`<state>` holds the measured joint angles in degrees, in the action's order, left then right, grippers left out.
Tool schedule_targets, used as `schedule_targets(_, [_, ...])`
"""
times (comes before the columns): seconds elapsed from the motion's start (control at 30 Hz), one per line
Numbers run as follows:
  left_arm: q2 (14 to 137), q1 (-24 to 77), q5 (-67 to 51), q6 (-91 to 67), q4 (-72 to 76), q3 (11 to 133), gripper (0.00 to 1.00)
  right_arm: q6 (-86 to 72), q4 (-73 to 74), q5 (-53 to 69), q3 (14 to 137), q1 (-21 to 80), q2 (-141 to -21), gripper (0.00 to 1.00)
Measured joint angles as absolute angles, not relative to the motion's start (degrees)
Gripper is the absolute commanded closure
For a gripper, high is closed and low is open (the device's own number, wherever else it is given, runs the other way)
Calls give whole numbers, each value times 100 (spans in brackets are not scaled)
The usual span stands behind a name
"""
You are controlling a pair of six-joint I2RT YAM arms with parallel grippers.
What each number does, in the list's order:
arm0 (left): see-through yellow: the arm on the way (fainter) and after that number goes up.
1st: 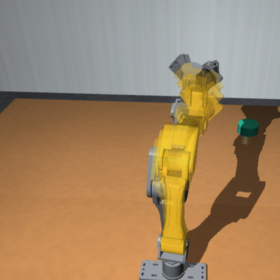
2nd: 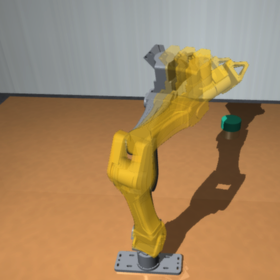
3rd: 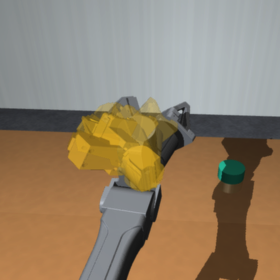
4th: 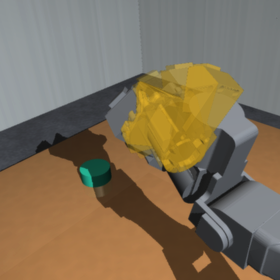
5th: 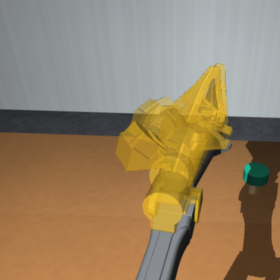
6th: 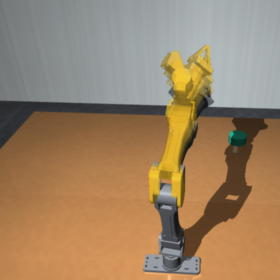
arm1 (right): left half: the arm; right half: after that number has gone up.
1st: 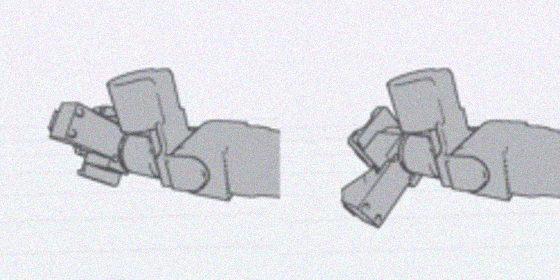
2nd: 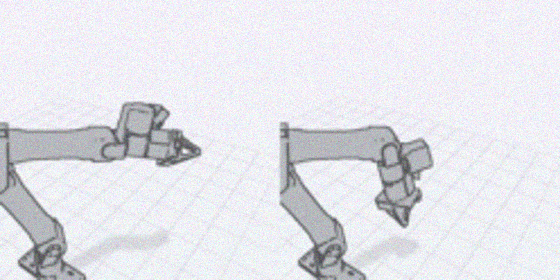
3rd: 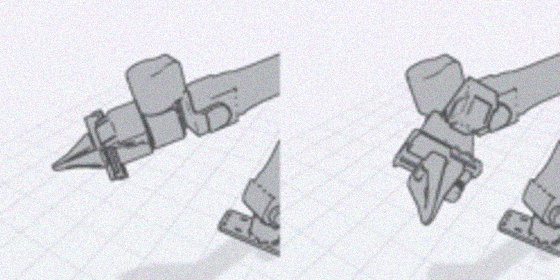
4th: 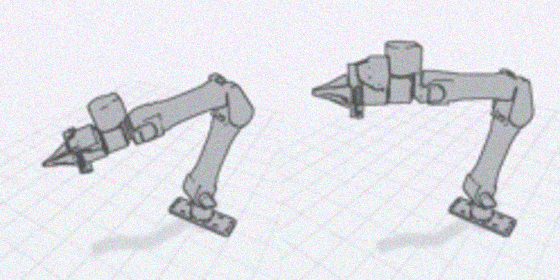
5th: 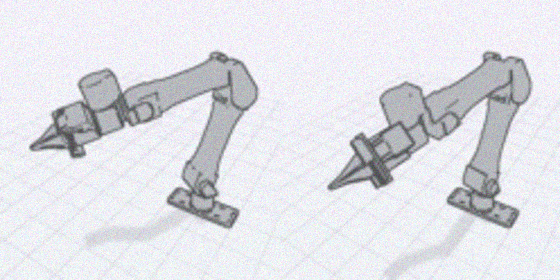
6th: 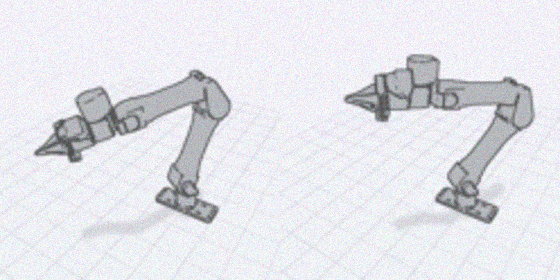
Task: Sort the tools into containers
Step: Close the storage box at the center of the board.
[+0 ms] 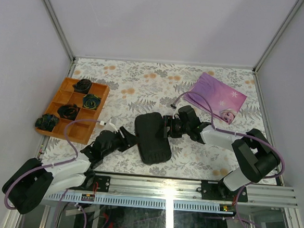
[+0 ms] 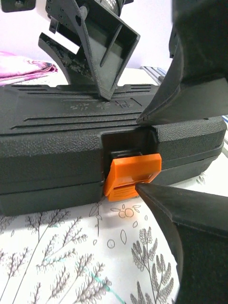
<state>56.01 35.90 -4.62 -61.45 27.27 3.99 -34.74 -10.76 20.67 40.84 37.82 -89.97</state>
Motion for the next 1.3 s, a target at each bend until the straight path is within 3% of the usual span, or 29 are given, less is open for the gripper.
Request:
schedule_targets(0.2, [5290, 3579, -327, -6189, 2609, 222, 42, -3470, -1087, 2071, 4093, 3787, -9011, 39])
schedule_targets(0.43, [5142, 3476, -272, -6394, 2644, 93, 48, -3470, -1092, 2078, 4095, 3789, -9015, 39])
schedule_targets(0.67, [5282, 3393, -276, -6567, 2711, 51, 59, -3468, -1092, 2080, 4097, 3789, -9015, 39])
schedule_targets(0.9, [5275, 3363, -272, -6595, 2694, 49, 78, -3468, -1092, 2080, 4097, 3789, -9015, 39])
schedule_targets(1.3, [4687, 3365, 51, -6407, 1673, 108, 94, -3468, -1094, 2080, 4097, 3789, -9015, 39])
